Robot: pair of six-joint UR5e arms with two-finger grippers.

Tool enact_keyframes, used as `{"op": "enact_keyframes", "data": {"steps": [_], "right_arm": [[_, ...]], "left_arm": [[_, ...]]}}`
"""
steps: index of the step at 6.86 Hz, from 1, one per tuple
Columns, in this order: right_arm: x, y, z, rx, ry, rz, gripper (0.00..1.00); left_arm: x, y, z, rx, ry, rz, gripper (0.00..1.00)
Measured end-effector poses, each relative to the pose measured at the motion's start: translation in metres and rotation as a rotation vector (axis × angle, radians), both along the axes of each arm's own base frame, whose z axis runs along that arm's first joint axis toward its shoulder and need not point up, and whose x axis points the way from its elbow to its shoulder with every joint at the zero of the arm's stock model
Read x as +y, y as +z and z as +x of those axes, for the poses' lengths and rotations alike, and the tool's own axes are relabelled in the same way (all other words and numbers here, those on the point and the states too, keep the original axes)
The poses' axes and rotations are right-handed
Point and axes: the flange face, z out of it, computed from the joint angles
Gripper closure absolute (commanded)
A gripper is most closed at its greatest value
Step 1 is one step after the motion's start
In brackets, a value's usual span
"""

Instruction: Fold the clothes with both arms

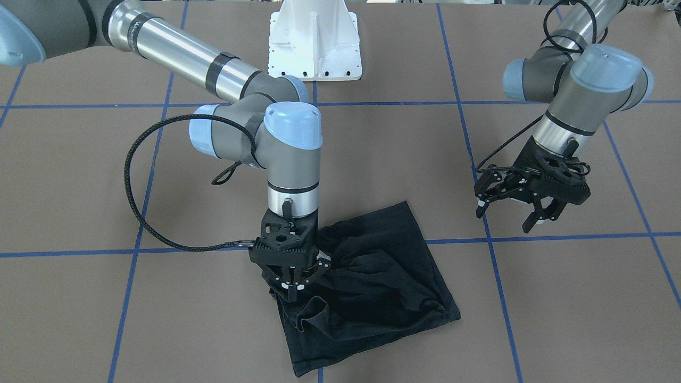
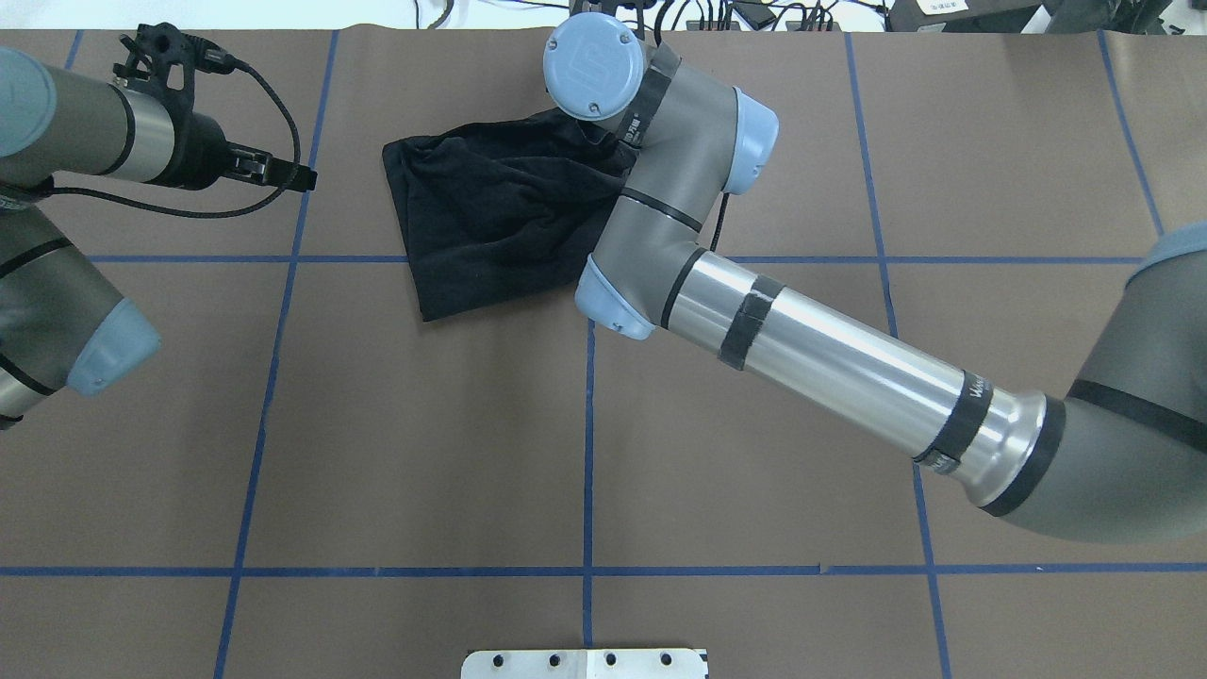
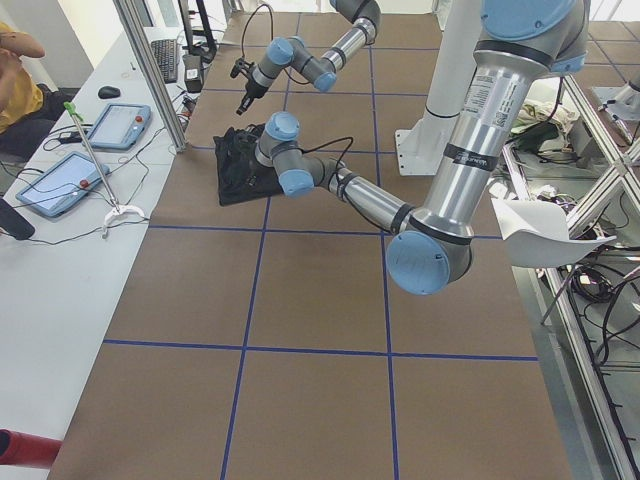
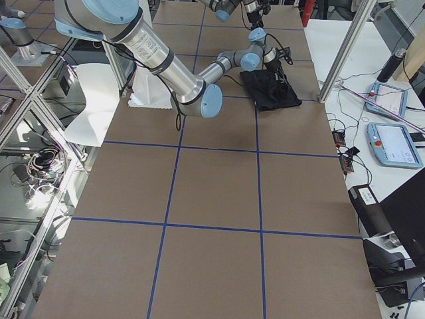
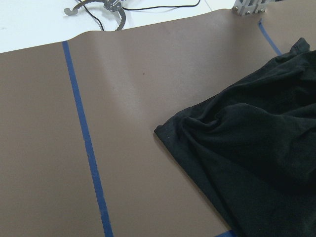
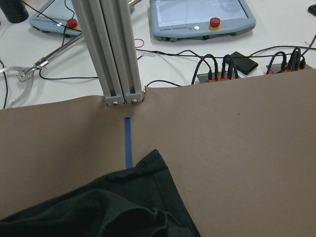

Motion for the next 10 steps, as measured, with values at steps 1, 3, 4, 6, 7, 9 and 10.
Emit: {"op": "enact_keyframes", "data": {"steps": [1, 3, 4, 6, 7, 9, 10], "right_arm": [[0.022, 0.021, -0.004, 0.007, -0.021, -0.01, 0.07], [0.063, 0.048, -0.034, -0.001, -0.026, -0.043, 0.07], [0.073, 0.055, -0.042, -0.001, -0.016, -0.051, 0.07], [0.081, 0.075, -0.046, 0.022, 0.001, -0.055, 0.12], [0.085, 0.081, -0.051, 0.035, 0.009, -0.05, 0.28], [0.094, 0.083, -0.06, 0.031, 0.039, -0.048, 1.0], [0.096, 0.084, -0.061, 0.028, 0.047, -0.05, 1.0]], "left_arm": [[0.0, 0.0, 0.0, -0.001, 0.0, -0.001, 0.0], [0.0, 0.002, 0.001, -0.002, 0.001, -0.004, 0.0], [-0.001, 0.003, 0.002, -0.004, 0.001, -0.006, 0.0], [-0.002, 0.007, 0.002, -0.008, 0.0, -0.011, 0.0], [-0.002, 0.007, 0.003, -0.009, 0.0, -0.012, 0.0], [-0.002, 0.008, 0.003, -0.01, -0.001, -0.014, 0.0], [-0.002, 0.008, 0.003, -0.01, -0.001, -0.014, 0.0]]}}
